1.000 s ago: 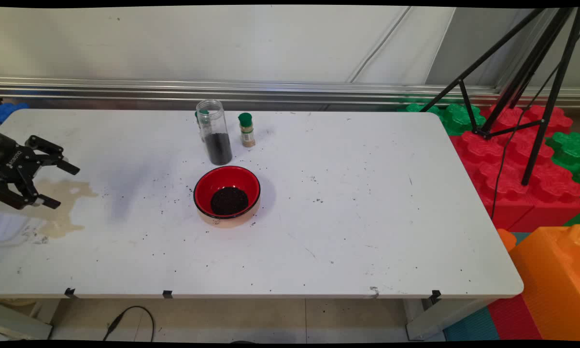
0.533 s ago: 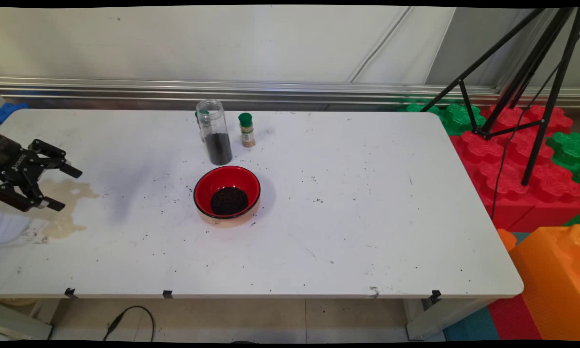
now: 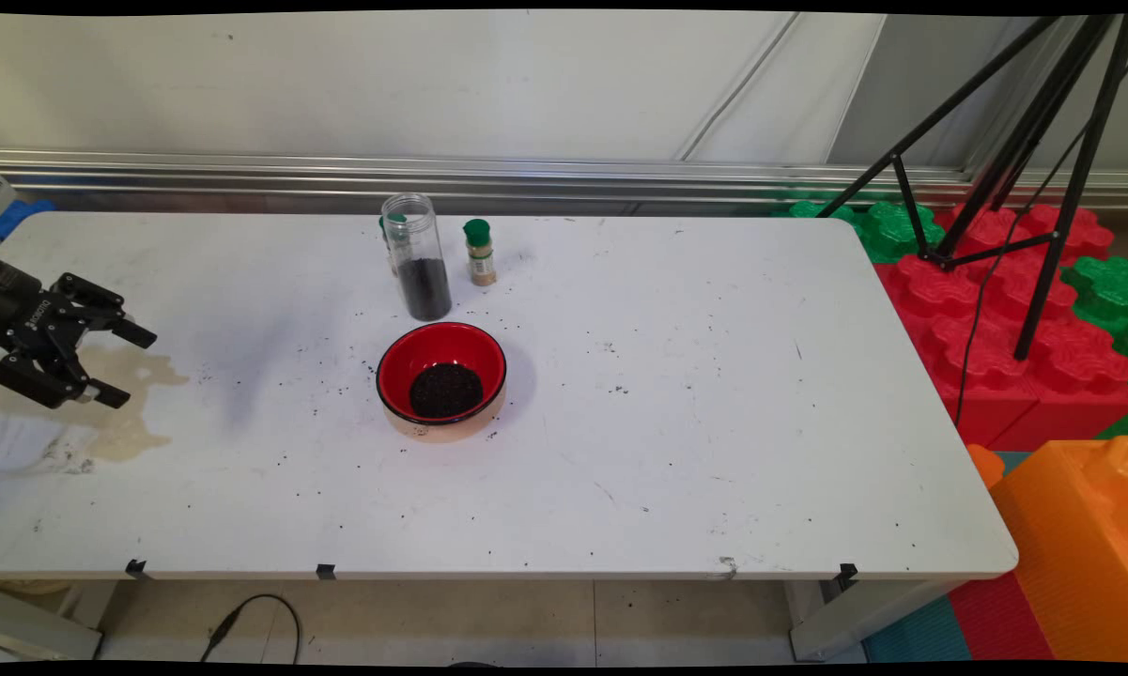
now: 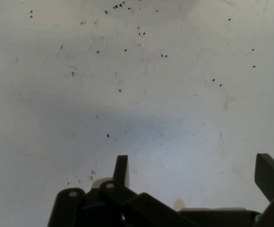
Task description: Pick up the black seasoning powder from the table
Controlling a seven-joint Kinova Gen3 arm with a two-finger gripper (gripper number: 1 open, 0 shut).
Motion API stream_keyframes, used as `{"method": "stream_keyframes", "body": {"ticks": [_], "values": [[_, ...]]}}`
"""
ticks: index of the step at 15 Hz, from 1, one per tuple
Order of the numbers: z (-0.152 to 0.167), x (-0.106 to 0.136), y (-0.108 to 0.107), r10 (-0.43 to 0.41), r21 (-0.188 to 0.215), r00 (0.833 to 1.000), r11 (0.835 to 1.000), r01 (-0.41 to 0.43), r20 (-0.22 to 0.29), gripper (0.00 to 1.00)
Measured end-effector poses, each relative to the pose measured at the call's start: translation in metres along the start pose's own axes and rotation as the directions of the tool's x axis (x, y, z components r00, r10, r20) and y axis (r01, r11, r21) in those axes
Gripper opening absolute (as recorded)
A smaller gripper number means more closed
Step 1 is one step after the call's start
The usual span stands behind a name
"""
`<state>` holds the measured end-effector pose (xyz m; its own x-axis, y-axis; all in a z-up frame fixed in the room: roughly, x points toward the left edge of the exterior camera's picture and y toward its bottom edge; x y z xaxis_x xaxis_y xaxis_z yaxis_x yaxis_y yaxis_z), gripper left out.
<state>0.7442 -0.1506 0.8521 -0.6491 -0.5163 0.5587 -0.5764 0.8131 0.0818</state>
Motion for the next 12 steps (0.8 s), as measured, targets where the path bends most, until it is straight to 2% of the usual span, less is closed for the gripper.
{"method": "stream_keyframes", "body": {"ticks": [6, 12], "values": [[-0.001, 0.01, -0.001, -0.093, 0.028, 0.996, 0.995, 0.093, -0.006, 1.0], [0.001, 0.029, -0.005, -0.18, 0.069, 0.983, 0.981, 0.181, -0.026, 1.0]]}}
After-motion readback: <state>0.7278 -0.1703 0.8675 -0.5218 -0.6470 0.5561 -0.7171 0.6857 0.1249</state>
